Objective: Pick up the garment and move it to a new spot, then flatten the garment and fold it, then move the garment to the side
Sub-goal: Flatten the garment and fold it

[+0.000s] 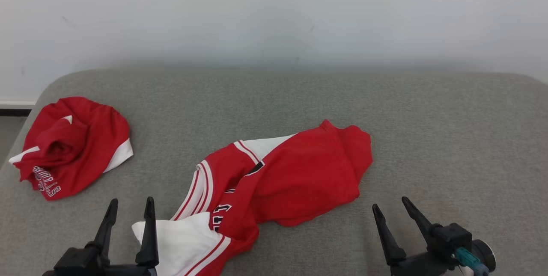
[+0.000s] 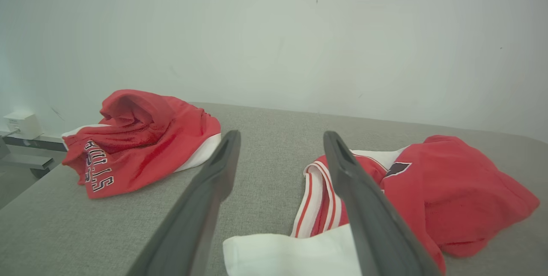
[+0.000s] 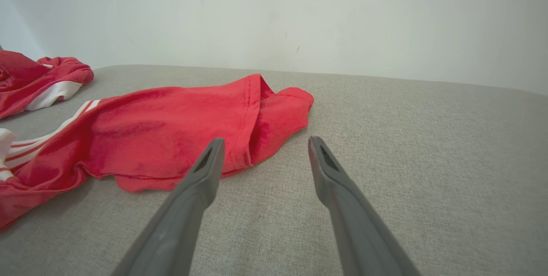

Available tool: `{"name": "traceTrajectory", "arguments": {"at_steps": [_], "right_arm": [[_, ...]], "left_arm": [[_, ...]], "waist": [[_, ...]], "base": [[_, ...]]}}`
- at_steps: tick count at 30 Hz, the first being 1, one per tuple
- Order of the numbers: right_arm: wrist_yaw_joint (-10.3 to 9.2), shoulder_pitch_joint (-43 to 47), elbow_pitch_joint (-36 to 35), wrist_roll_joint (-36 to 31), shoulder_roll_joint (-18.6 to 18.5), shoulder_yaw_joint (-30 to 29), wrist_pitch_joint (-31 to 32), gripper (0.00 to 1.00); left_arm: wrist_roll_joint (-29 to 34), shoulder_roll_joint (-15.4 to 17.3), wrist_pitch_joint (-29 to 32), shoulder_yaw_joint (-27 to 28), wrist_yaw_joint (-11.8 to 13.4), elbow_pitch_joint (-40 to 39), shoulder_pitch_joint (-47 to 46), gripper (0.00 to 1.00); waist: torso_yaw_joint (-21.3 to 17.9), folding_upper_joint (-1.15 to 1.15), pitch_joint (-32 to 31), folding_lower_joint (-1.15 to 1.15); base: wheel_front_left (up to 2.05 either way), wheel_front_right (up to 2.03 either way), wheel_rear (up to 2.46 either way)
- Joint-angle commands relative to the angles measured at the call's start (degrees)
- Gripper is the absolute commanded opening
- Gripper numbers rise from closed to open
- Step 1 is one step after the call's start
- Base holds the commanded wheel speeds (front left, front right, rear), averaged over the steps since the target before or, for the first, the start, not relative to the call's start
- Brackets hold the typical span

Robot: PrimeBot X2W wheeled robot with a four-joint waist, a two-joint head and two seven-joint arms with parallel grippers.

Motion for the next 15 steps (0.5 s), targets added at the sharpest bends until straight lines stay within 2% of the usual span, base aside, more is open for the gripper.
{"name": "traceTrajectory", "arguments": {"at_steps": [1,14,15], "right_arm": [[-0.15,-1.6,1.4,0.8,-0.7,0.8,0.0,1.0],[-0.15,-12.6,17.3,3.9,-2.7,7.0,-0.8,1.0],[-0.15,-13.1,18.2,4.4,-2.6,7.6,-0.8,0.77]], "left_arm": [[0.1,-0.2,0.0,0.0,-0.1,0.3,-0.8,1.0],[0.3,-1.8,0.0,-0.5,-1.4,1.5,-3.4,1.0],[0.3,-1.9,0.0,-0.4,-1.5,1.5,-3.5,1.0]], "waist": [[1.7,0.0,1.3,-0.01],[8.4,0.0,5.2,-0.01],[8.6,0.0,5.4,-0.01]], "base": [[0.0,0.0,0.0],[0.0,0.0,0.0],[0.0,0.0,0.0]]}}
